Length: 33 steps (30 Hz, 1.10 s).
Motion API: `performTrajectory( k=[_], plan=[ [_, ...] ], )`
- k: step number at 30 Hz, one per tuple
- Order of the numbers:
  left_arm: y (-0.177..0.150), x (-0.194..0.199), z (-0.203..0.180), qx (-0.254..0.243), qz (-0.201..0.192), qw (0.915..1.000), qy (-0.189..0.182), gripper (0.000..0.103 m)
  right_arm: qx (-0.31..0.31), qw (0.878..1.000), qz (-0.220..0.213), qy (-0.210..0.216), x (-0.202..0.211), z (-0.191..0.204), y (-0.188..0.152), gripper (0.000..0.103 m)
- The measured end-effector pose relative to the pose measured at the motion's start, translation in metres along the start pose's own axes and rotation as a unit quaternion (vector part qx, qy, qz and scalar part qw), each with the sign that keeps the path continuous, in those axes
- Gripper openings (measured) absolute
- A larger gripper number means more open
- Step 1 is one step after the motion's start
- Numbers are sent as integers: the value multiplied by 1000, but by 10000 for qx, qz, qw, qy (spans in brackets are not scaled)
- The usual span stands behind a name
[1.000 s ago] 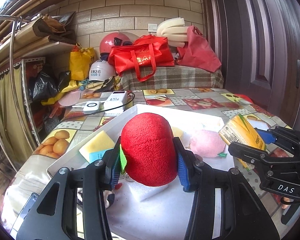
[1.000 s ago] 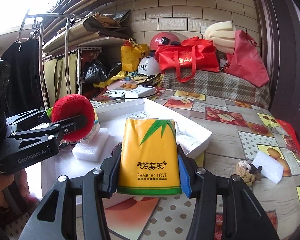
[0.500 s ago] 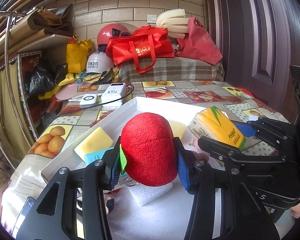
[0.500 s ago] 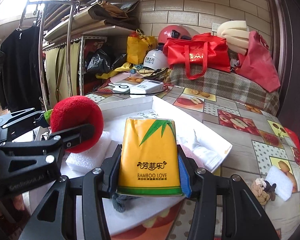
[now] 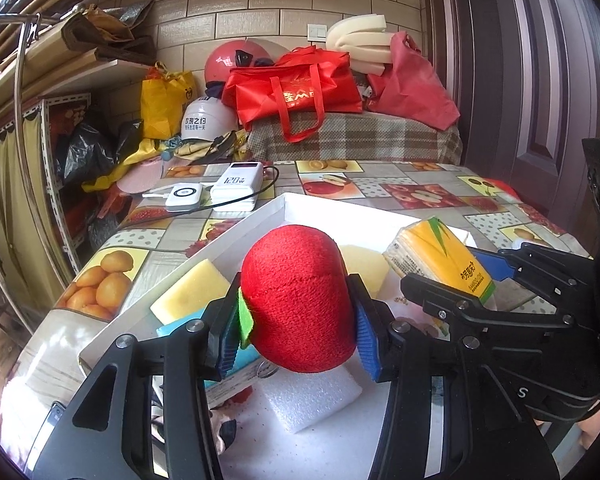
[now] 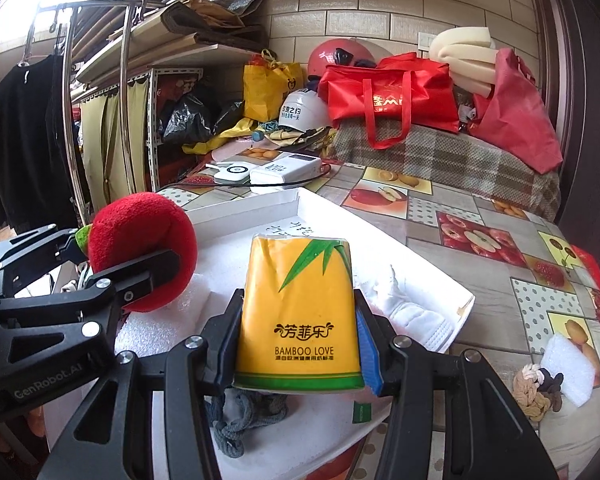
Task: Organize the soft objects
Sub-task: 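Lower the tissue pack and red ball into the tray and open both tools, then withdraw both tools from the tray toward the foam block and rope knot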
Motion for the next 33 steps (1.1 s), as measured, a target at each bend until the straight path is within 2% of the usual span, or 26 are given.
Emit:
performTrajectory(
  k=[5,7,8,9,10,11,13,18,22,26,30,33],
  plan=[
    [0,-2,2,9,55,10000,47,51,-65,9999,94,16,-5,-2,0,51],
    [0,-3,7,84,81,9998,156,52,-66,9998,154,-45,-7,-2,0,60],
    [-1,-2,9,150,73,9996,238,56,-110,9997,168,-129,-8,-4,1,64],
    [-1,0,14,237,31,9991,346,60,-188,9995,173,-203,-8,-7,1,75],
    [-1,2,16,291,-9,9987,415,73,-269,9993,171,-216,-8,-10,1,81],
    [-1,4,18,332,-67,9984,445,87,-355,9991,152,-177,-7,-14,2,82],
    [-1,8,18,321,-153,9982,490,96,-437,9988,107,-182,-5,-17,2,82],
    [-1,11,16,290,-244,9981,493,96,-441,9988,71,-218,-4,-17,2,83],
    [-1,20,18,331,-475,9971,484,96,-418,9989,5,-232,-2,-16,2,89],
    [0,32,13,251,-780,9953,514,96,-361,9985,-313,-269,11,-14,3,90],
    [-2,41,9,256,-827,9949,527,96,-396,9985,-351,-170,23,-18,-4,90],
    [-4,46,4,312,-815,9948,519,96,-441,9964,-719,-2,47,-22,-9,93]
  ],
)
Point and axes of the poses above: each gripper's, at about its wrist camera, not at the fingertips, and x roughly against the way its jaws point, z to its left, y to its top, the point moved 4 cm from there along -x, roughly the way its jaws point, and after that the axes turned 5 degrees about -x, right-handed, at the moved point
